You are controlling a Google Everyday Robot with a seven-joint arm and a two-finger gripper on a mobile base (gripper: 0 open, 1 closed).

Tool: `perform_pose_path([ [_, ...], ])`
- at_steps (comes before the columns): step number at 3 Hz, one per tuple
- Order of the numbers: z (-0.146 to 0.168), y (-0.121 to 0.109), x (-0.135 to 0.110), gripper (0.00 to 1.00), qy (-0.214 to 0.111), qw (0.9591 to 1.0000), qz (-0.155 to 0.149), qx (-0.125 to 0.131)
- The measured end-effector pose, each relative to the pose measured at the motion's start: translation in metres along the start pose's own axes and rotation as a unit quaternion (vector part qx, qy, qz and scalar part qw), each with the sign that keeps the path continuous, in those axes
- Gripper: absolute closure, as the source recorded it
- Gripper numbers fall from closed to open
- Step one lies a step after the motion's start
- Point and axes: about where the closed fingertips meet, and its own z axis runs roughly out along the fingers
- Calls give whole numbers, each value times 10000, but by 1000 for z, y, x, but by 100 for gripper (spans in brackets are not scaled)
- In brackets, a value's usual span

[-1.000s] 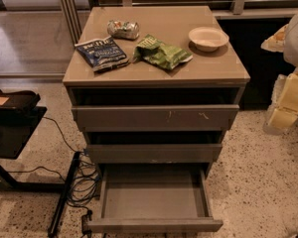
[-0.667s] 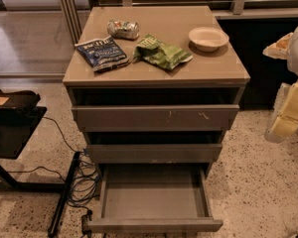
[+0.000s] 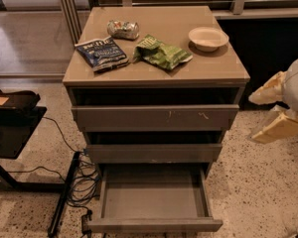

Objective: Close bottom drawer

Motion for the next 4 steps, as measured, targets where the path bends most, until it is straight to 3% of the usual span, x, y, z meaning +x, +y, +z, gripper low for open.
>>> perform_pose_path([
  [1, 36, 9, 18, 64, -135, 9996, 252, -69],
  [2, 39, 9, 19, 87, -136, 9995, 266, -56],
  [3, 39, 9, 19, 100, -136, 9995, 266, -56],
  [4, 45, 12, 19, 100, -132, 9994, 314, -105],
])
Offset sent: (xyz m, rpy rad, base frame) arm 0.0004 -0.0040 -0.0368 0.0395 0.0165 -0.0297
